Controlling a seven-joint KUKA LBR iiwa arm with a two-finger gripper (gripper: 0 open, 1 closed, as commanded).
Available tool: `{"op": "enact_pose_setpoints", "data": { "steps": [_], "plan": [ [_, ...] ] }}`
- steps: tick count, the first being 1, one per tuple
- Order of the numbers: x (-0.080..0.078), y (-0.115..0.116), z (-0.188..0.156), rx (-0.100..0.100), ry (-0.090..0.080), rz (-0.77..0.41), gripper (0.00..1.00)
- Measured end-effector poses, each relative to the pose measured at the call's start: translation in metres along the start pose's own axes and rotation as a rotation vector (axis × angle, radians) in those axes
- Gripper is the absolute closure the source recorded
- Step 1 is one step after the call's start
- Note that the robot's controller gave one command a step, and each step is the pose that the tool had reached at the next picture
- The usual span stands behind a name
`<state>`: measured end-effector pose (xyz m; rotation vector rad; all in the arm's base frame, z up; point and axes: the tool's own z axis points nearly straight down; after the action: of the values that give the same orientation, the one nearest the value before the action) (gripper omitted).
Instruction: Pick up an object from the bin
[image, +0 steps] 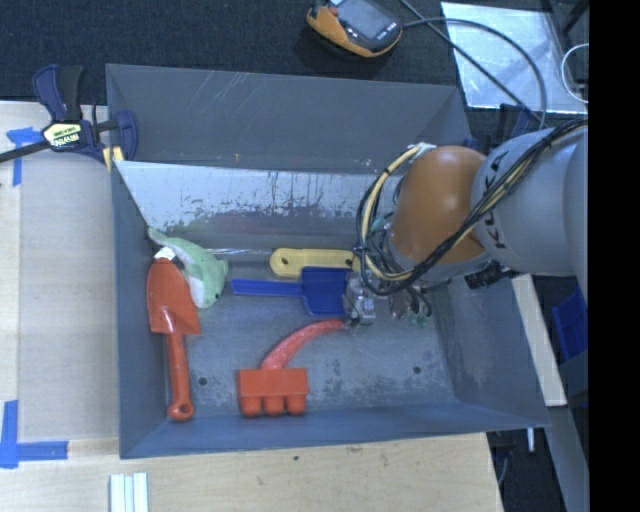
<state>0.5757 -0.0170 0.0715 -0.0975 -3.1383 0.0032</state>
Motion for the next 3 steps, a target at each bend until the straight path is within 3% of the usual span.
{"op": "enact_pose_setpoints", "data": {
  "steps": [1,2,3],
  "plan": [
    [0.000,0.000,0.000,0.000,0.000,0.000,1.00],
    [0.035,0.001,0.001,0.000,-0.003,-0.184,1.00],
    [-0.018,-0.097,0.001,0.000,-0.004,-0.080,1.00]
  ]
}}
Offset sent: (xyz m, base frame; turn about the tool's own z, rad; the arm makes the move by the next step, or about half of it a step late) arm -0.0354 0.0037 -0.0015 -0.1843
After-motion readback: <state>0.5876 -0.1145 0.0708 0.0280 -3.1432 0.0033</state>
